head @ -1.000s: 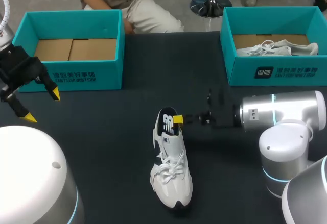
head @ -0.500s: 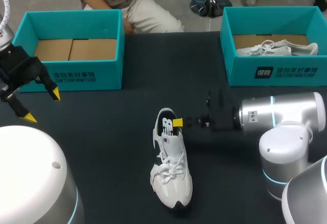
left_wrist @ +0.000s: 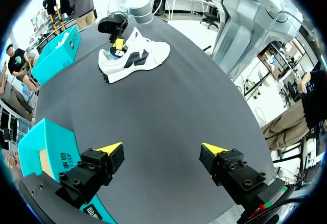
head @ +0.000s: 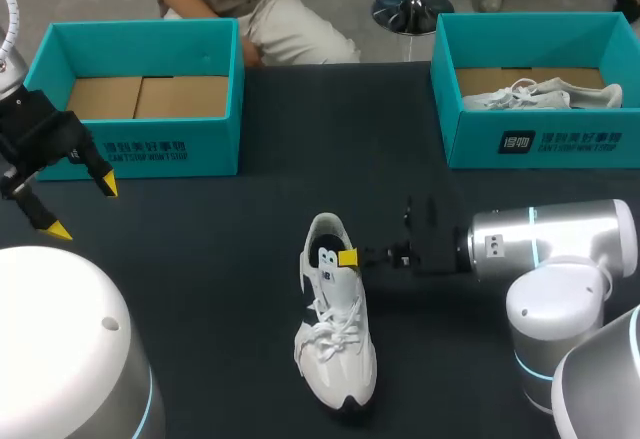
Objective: Take the shoe out of the shoebox, open the shoe tongue, remove and reinsert the insole, then place the shoe into the shoebox
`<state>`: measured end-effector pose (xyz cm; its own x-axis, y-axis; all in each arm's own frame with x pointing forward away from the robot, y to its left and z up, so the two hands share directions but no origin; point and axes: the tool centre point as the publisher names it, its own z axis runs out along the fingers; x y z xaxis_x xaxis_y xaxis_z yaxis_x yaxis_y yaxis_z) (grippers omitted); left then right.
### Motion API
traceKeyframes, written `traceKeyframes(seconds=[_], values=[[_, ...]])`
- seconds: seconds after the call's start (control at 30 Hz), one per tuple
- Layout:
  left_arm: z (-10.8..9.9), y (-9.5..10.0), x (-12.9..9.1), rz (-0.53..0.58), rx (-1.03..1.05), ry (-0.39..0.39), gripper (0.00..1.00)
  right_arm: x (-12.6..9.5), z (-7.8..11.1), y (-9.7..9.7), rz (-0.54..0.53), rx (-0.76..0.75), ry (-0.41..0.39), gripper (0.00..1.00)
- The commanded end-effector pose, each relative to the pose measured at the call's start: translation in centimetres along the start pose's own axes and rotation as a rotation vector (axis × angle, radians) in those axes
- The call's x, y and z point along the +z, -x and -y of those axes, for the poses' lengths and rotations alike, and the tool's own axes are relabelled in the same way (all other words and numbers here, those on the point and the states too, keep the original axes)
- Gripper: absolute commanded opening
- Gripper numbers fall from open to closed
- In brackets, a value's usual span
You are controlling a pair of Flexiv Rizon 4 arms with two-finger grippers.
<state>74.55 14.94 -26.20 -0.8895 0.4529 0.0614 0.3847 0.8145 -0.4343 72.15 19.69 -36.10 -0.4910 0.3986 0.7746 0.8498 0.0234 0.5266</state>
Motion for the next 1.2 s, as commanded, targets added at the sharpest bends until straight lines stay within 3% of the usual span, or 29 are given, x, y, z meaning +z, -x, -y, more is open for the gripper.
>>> traceKeyframes(seconds=[0.03,0.3,0.43,0.6,0.93,1.2], values=[[0.0,-0.1,0.0,0.0,0.0,0.003,1.0,0.3,0.5,-0.1,0.014,0.005,-0.004,0.0],[0.0,-0.1,0.0,0.0,0.0,0.003,1.0,0.4,0.1,-0.2,0.007,-0.001,0.0,0.01],[0.0,-0.1,0.0,0.0,0.0,0.003,1.0,0.4,-0.2,-0.3,0.009,-0.007,-0.004,0.22],[0.0,-0.1,0.0,0.0,0.0,0.003,1.0,0.2,-0.9,-0.6,0.014,-0.026,-0.002,0.36],[0.0,-0.1,0.0,0.0,0.0,0.003,1.0,-0.2,-2.9,-1.6,0.021,-0.086,0.005,0.36],[0.0,-0.1,0.0,0.0,0.0,0.003,1.0,-0.2,-3.2,-1.2,0.018,-0.089,-0.001,0.34]])
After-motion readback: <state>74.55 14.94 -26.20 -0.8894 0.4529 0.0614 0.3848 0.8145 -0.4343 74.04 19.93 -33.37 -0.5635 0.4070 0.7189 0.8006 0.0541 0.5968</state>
